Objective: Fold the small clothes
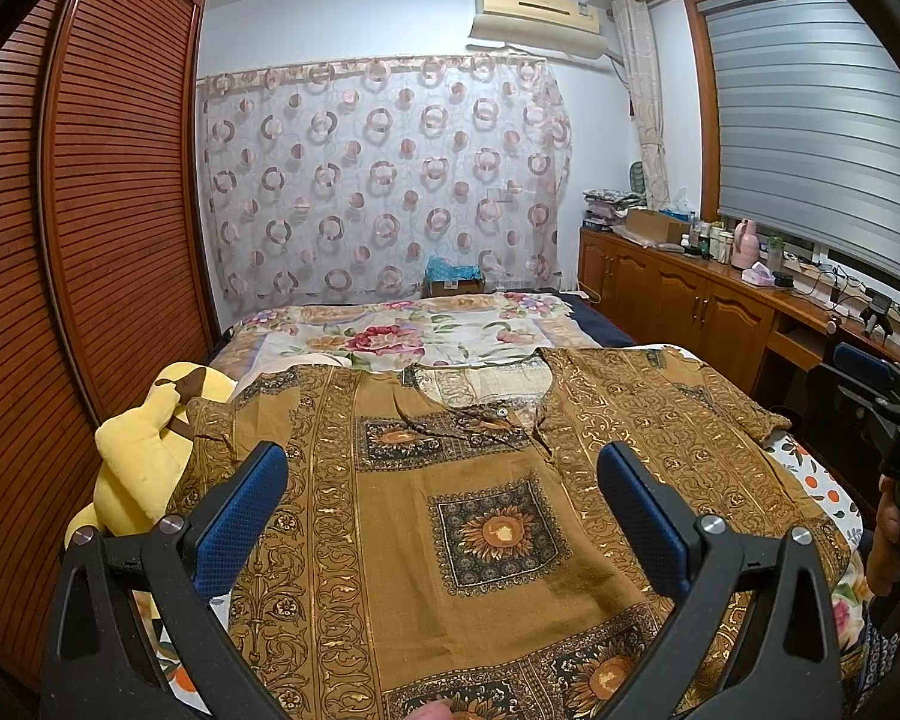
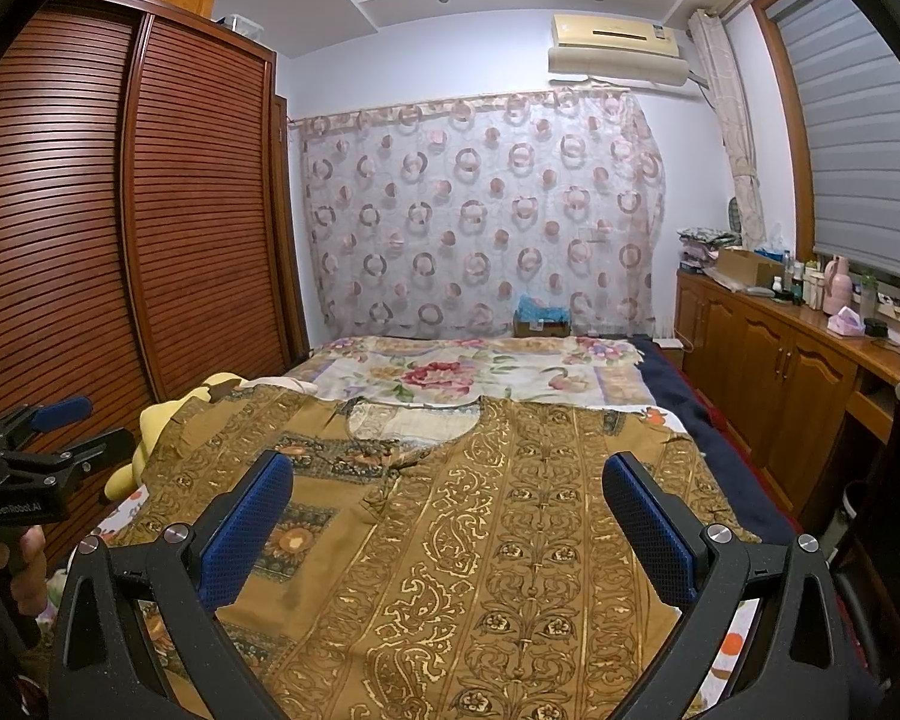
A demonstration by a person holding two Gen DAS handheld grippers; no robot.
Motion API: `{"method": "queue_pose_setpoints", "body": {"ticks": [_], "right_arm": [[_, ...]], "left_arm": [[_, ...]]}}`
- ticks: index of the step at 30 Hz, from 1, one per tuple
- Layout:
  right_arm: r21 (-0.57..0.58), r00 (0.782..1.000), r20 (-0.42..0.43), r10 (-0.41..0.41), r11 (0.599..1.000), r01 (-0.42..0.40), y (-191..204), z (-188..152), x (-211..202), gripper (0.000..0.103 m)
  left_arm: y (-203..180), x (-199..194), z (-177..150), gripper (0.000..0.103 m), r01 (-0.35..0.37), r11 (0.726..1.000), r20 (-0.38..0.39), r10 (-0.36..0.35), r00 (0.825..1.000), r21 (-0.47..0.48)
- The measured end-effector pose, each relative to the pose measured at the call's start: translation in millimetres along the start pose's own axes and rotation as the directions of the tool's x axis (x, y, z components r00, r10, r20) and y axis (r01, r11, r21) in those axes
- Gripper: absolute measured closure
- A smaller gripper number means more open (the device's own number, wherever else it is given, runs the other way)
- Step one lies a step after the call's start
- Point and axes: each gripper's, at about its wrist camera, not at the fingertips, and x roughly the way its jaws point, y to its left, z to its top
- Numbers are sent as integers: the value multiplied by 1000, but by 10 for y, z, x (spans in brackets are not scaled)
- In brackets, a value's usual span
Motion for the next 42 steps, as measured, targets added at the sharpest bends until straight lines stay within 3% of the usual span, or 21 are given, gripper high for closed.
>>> {"method": "queue_pose_setpoints", "body": {"ticks": [15, 26, 38, 42], "right_arm": [[3, 999, -18, 45, 999, -45, 0, -11, 85, 0], [-1, 995, -55, 79, 997, -79, -35, -28, 225, 0], [-19, 987, -119, 106, 994, -109, -94, 23, 496, 0], [-29, 982, -149, 119, 992, -125, -81, 9, 579, 0]], "left_arm": [[263, -31, 52, 0, -24, 999, -40, 23, 999, -30], [687, 267, -121, 0, -93, 993, -99, 86, 991, -68], [1073, 453, -333, 0, -83, 991, -164, 65, 984, -101], [1251, 526, -431, 0, -50, 992, -192, 27, 981, -116]]}}
